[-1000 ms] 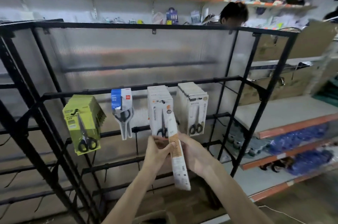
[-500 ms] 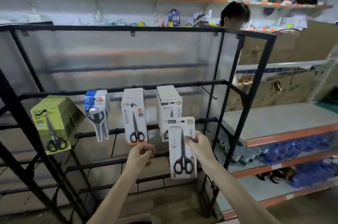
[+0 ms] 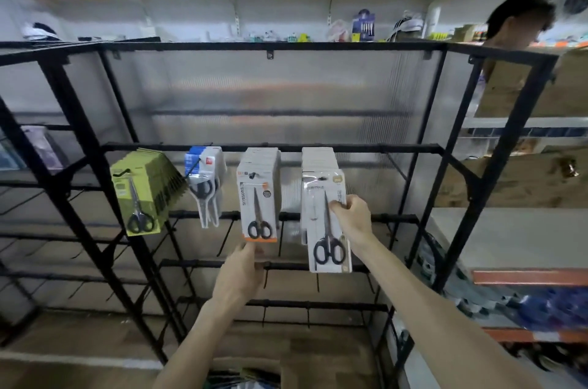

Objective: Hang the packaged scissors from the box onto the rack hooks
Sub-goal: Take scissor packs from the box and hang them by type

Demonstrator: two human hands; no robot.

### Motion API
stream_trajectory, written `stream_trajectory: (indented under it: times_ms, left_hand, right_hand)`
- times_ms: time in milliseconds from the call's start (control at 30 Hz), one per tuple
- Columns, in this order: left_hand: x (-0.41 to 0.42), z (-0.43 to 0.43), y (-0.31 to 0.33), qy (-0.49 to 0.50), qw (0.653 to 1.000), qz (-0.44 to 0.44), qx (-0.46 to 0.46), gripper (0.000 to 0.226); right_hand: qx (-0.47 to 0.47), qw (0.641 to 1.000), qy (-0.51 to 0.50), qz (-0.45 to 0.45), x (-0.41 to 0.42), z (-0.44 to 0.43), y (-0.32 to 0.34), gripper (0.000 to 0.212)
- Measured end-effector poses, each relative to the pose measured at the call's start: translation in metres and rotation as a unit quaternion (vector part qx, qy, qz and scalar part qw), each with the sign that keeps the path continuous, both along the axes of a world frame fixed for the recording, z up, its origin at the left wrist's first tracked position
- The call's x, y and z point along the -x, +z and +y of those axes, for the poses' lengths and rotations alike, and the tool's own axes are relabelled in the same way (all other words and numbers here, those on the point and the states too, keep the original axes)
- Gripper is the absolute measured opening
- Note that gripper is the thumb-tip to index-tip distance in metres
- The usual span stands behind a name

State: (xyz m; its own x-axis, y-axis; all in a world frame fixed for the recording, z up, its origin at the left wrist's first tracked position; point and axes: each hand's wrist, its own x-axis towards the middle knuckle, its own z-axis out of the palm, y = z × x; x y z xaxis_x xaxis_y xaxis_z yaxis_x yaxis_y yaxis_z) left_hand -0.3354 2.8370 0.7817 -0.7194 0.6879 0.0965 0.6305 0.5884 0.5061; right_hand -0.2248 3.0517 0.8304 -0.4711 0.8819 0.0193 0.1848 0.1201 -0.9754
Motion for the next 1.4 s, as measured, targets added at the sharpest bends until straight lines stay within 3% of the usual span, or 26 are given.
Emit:
stream_trajectory:
  times_ms: [100, 233, 400, 700, 900, 1100, 1300, 1400]
  left_hand:
    - [-0.001, 0.004, 0.015, -0.009, 0.993, 0.072, 0.094, 0.047]
    - [0.0, 0.011, 0.029, -0.016, 0.986, 0.129, 0.104, 0.052]
    - [0.001, 0.015, 0.027, -0.01, 0.988, 0.107, 0.112, 0.048]
    - [0.008, 0.006, 0.009, 0.008, 0.992, 0.081, 0.1, 0.042]
    - [0.008, 0.005, 0.005, 0.012, 0.992, 0.079, 0.101, 0.041]
    - [0.009, -0.004, 0.012, 0.011, 0.989, 0.089, 0.117, 0.042]
    - [0.027, -0.019, 0.018, 0.009, 0.989, 0.087, 0.117, 0.043]
    - [0.043, -0.027, 0.016, -0.002, 0.99, 0.082, 0.111, 0.043]
  right_hand:
    - [0.015, 1.0, -0.013, 0.001, 0.012, 0.013, -0.004, 0.011]
    - [0.015, 1.0, 0.003, 0.019, 0.023, 0.019, -0.007, 0.012]
    - [-0.011, 0.999, 0.033, 0.028, 0.031, 0.016, -0.01, 0.016]
    - [0.052, 0.998, 0.001, 0.033, 0.022, 0.029, -0.031, 0.016]
    - [-0.017, 0.997, -0.021, -0.066, 0.029, 0.036, -0.022, 0.03]
    - [-0.115, 0.971, -0.056, -0.204, 0.035, 0.022, -0.02, 0.038]
    - [-0.178, 0.954, -0.076, -0.229, 0.038, 0.007, -0.017, 0.026]
    - [-0.199, 0.941, -0.075, -0.262, 0.043, 0.006, -0.014, 0.03]
